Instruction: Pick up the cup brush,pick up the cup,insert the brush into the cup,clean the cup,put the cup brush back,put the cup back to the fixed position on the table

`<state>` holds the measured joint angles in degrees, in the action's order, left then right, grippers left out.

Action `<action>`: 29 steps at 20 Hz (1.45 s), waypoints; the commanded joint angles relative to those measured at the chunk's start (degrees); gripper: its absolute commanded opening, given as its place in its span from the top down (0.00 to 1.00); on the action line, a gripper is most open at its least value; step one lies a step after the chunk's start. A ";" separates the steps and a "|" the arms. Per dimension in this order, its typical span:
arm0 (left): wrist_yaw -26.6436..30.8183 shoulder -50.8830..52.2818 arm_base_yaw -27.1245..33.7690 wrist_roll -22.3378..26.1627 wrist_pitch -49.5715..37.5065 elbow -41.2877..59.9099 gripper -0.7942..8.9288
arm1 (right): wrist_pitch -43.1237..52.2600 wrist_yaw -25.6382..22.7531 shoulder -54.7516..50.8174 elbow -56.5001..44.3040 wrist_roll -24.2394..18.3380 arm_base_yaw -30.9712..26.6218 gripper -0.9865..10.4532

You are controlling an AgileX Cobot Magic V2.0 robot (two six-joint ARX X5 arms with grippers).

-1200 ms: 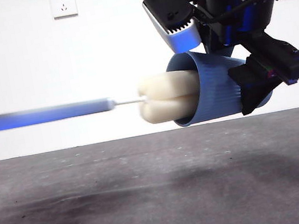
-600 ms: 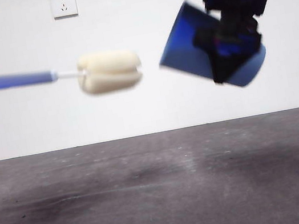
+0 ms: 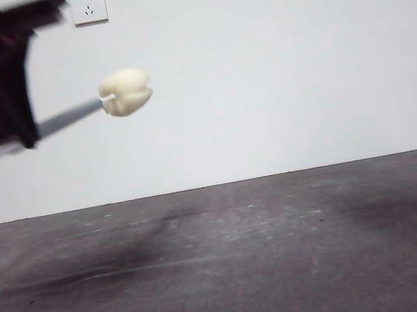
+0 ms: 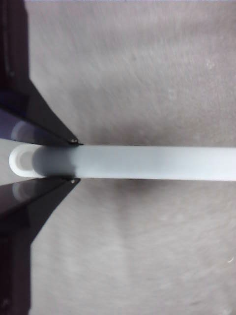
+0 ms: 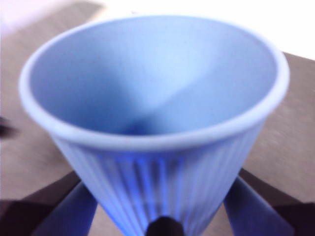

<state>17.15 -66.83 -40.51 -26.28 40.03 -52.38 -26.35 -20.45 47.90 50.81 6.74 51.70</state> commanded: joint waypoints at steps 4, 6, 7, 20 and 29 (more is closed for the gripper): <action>-3.80 -9.35 1.75 -5.55 -7.39 0.70 0.93 | -1.05 0.94 -5.51 0.31 1.40 0.04 0.92; -3.89 -12.98 1.73 -5.64 -7.69 0.70 0.93 | -2.64 0.92 -6.43 0.31 1.42 0.04 0.92; -3.89 -14.95 1.73 -5.73 -8.31 0.70 0.93 | -3.32 0.94 -6.64 0.31 1.42 0.04 0.92; -3.69 -26.34 2.91 -7.17 -16.31 0.70 0.93 | -4.87 1.07 -6.82 0.31 2.56 0.11 0.92; -5.62 -28.68 4.59 -7.15 -16.50 0.70 0.93 | -5.16 1.07 -6.78 0.31 3.58 0.17 0.92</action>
<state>11.75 -94.70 -36.03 -33.06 23.44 -52.29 -31.90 -19.46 41.28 50.83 9.67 51.75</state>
